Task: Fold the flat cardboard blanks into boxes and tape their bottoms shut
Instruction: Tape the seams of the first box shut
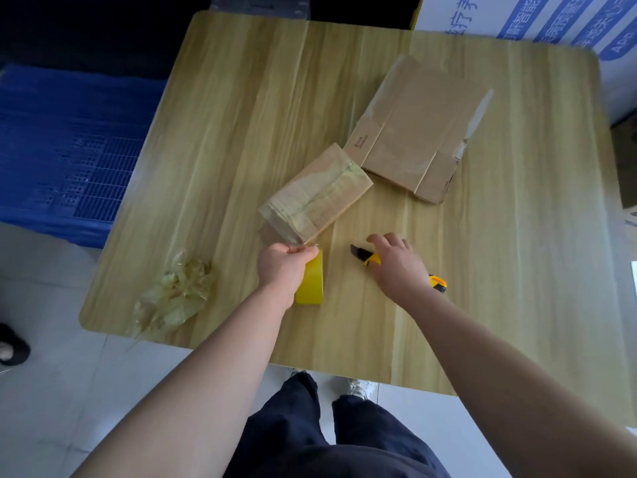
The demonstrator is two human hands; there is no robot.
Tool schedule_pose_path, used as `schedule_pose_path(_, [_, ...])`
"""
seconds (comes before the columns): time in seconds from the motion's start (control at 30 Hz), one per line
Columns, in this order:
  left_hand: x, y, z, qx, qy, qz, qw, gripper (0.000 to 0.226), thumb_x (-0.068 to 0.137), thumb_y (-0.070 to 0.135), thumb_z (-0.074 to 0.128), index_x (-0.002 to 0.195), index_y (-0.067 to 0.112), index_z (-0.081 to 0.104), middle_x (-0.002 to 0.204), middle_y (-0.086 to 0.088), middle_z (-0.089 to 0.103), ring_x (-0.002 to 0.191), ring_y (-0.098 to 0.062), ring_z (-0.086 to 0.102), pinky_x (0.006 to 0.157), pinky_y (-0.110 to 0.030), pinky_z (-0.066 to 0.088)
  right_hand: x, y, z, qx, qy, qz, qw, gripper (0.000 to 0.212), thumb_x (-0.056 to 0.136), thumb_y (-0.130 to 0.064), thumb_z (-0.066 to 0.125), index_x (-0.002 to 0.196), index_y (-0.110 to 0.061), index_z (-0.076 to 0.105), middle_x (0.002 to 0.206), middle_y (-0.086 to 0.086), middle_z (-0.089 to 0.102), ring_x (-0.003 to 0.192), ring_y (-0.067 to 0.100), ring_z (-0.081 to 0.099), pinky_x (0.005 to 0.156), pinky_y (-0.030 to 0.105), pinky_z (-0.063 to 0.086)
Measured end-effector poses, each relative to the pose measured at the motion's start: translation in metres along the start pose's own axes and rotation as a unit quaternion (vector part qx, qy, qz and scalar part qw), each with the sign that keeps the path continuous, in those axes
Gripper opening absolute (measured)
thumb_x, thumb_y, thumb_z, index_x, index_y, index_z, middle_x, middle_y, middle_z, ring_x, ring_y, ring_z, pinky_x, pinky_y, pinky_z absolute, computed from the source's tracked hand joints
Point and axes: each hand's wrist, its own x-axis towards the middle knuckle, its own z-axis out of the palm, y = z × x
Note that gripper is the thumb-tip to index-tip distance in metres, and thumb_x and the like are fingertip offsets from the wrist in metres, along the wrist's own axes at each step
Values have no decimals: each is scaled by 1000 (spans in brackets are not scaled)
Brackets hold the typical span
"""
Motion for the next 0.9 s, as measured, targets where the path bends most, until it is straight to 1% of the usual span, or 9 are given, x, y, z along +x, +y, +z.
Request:
schedule_pose_path(0.17, [-1,0,1,13,-10,1,1000,20,75,21,81,83,14,63,83,-2,64,77,-19,59,70,-26,43,-1,-36,-3,173,-22,-87,981,56,87,-3,51,140,-22,43,130,7,49,116,27,52,93,40,48])
schedule_pose_path(0.27, [4,-1,-2,26,-18,0,1000,19,75,21,81,85,14,67,86,-4,67,80,-21,62,73,-28,46,-4,-53,-15,250,153,-97,951,53,78,9,46,127,-11,51,130,8,45,106,25,57,82,39,52])
schedule_pose_path(0.33, [8,-1,-5,18,-19,3,1000,16,74,19,82,80,15,68,87,-4,69,82,-21,63,75,-28,47,-1,-58,-25,165,248,-155,942,46,77,4,56,121,-12,57,134,11,44,110,31,53,88,39,48])
schedule_pose_path(0.37, [9,-2,-5,18,-19,4,1000,16,73,19,82,77,16,67,85,-3,69,83,-21,64,76,-28,48,4,-58,-27,102,252,-185,944,43,79,-4,62,121,-15,61,139,12,45,119,34,49,97,42,43])
schedule_pose_path(0.47, [9,-3,-6,26,-20,11,999,17,75,19,81,71,21,65,78,4,67,80,-19,63,77,-29,48,20,-57,-29,24,179,-226,957,36,85,-28,62,119,-19,69,139,12,53,132,37,44,113,51,26])
schedule_pose_path(0.57, [8,-4,-7,30,-11,15,999,16,77,16,79,73,18,64,72,6,63,68,-13,58,70,-25,44,27,-62,-33,4,149,-205,967,31,90,-31,61,119,-25,69,138,6,54,132,30,46,115,53,23])
schedule_pose_path(0.67, [7,-9,-9,60,2,36,998,13,75,12,78,76,13,65,70,3,62,66,-15,55,55,-20,43,33,-70,-36,-25,134,-195,971,34,95,-33,56,128,-32,62,148,0,44,140,22,33,119,49,11])
schedule_pose_path(0.77, [2,-19,-15,79,12,64,995,15,73,8,75,67,13,62,61,5,57,57,-10,51,43,-8,34,41,-79,-38,-38,120,-189,974,37,97,-34,51,134,-35,55,152,-4,36,143,19,25,120,48,5])
schedule_pose_path(0.9, [4,-29,-27,72,33,74,994,15,71,11,77,66,11,62,64,4,59,59,-10,52,52,-14,39,43,-81,-37,-31,104,-179,978,38,98,-34,50,136,-36,53,154,-5,33,145,18,21,120,48,4])
